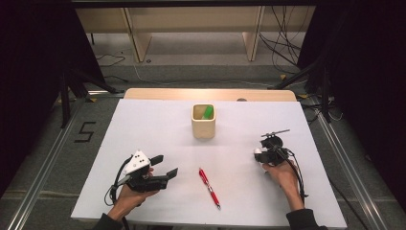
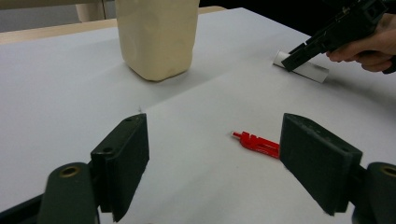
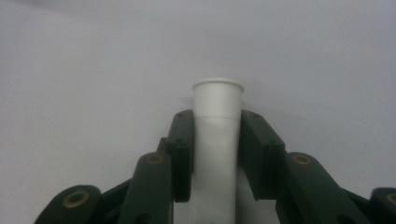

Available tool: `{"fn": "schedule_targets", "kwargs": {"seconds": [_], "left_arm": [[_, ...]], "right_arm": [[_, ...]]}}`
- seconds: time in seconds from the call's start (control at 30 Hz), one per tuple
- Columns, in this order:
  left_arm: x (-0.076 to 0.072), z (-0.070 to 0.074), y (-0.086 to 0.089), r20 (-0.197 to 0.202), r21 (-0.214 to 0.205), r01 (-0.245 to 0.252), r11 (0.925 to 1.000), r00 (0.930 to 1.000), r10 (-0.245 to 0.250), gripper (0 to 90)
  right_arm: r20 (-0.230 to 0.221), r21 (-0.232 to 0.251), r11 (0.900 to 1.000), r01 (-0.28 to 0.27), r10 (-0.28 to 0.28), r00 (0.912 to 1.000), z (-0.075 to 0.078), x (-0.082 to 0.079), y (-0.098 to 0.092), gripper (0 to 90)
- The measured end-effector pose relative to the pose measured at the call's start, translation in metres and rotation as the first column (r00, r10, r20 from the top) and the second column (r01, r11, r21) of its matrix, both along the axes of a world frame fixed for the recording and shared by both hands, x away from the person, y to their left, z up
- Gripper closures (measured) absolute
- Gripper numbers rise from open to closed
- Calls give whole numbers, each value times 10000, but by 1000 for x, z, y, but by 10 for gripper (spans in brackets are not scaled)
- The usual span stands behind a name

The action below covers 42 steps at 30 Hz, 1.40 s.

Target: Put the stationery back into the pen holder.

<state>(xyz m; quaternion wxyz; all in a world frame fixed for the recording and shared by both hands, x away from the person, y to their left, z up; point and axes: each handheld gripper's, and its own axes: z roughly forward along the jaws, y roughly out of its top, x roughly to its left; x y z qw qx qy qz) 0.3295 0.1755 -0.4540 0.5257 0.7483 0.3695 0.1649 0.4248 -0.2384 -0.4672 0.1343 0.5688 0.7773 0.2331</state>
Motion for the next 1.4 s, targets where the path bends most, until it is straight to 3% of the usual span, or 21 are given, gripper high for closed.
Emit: {"fn": "schedule_targets", "kwargs": {"seconds": [0.17, 0.5, 0.7, 0.83, 0.93, 1.13, 1.4], "left_arm": [[0, 0, 0, 20, -19, 0, 10000, 10000, 0, 238], [1, 0, 2, 1, -99, -52, 9999, 10000, 52, 239], [1, 0, 2, 8, -119, -57, 9999, 10000, 57, 239], [1, 1, 3, 49, -118, -68, 9999, 10000, 69, 239], [1, 1, 2, 48, -127, -69, 9999, 10000, 69, 239], [1, 1, 3, 48, -138, -78, 9999, 10000, 78, 239], [1, 1, 2, 68, -115, -82, 9999, 9999, 82, 240]], "right_arm": [[36, -68, 9999, -88, 88, 10000, 3, -1, 3, 673], [678, 821, 9963, -249, 194, 9975, 16, -6, -6, 675], [1095, 1957, 9799, -377, 163, 9939, 20, -8, -11, 676], [1545, 2352, 9704, -547, 183, 9878, 25, -11, -10, 677], [2028, 2504, 9654, -733, 218, 9790, 29, -14, -9, 678], [3222, 2436, 9642, -1044, 211, 9464, 37, -20, -7, 679], [4045, 2311, 9653, -1216, 183, 9143, 48, -25, 0, 677]]}}
